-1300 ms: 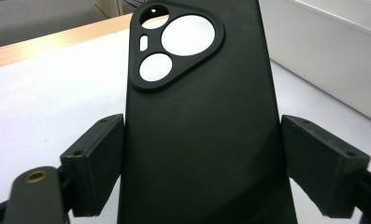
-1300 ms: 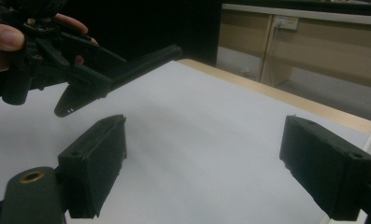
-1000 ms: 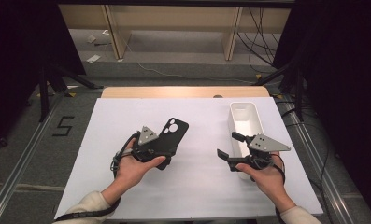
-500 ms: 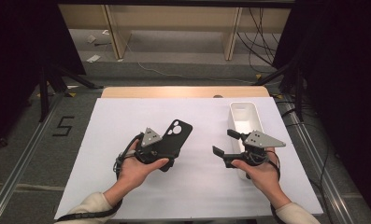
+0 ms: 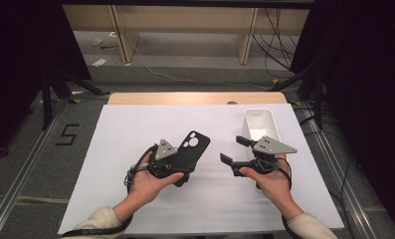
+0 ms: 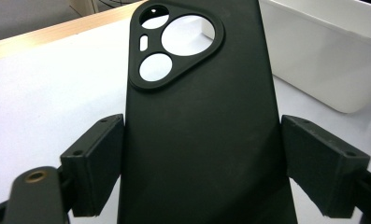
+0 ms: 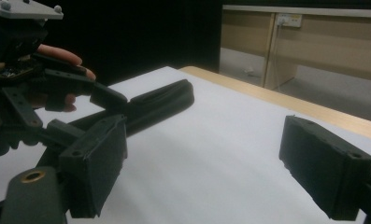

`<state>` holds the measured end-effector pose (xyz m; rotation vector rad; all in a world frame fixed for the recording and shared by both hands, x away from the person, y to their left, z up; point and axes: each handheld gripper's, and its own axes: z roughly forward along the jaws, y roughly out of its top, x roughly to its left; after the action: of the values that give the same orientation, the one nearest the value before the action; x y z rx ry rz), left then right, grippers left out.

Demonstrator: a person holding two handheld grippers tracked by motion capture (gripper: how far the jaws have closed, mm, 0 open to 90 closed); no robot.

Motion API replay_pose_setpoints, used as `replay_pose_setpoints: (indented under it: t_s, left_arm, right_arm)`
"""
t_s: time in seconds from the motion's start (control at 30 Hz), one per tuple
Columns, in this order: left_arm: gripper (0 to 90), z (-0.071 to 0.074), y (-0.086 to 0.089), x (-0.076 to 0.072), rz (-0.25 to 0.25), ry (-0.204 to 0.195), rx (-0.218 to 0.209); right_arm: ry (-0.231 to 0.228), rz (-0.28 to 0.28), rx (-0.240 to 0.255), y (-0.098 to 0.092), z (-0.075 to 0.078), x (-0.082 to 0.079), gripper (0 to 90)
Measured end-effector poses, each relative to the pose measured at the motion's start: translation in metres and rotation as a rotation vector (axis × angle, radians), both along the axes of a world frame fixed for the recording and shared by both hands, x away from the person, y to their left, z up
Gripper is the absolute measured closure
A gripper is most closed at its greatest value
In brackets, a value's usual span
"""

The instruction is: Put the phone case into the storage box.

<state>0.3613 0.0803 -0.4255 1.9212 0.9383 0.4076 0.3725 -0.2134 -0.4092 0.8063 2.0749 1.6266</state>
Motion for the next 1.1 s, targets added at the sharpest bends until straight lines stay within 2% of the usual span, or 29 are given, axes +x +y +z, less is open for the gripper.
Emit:
replay_pose_setpoints:
  t_s: [0.37,0.6,0.9,1.1]
  left_arm:
    - [16.4,-0.001,-0.007,-0.004,-0.023,0.001,-0.003]
    - [16.5,-0.002,-0.011,-0.006,-0.04,0.001,-0.002]
    - [16.4,-0.003,-0.019,-0.009,-0.058,0.002,0.004]
    - [16.5,-0.004,-0.022,-0.01,-0.067,-0.001,0.006]
  right_arm:
    - [0.014,-0.005,-0.003,0.017,0.002,0.015,16.9]
    - [0.047,-0.001,-0.009,0.027,-0.003,0.024,17.6]
    - [0.07,0.012,-0.012,0.035,-0.005,0.031,17.6]
    - [0.104,0.028,-0.01,0.042,-0.007,0.034,17.6]
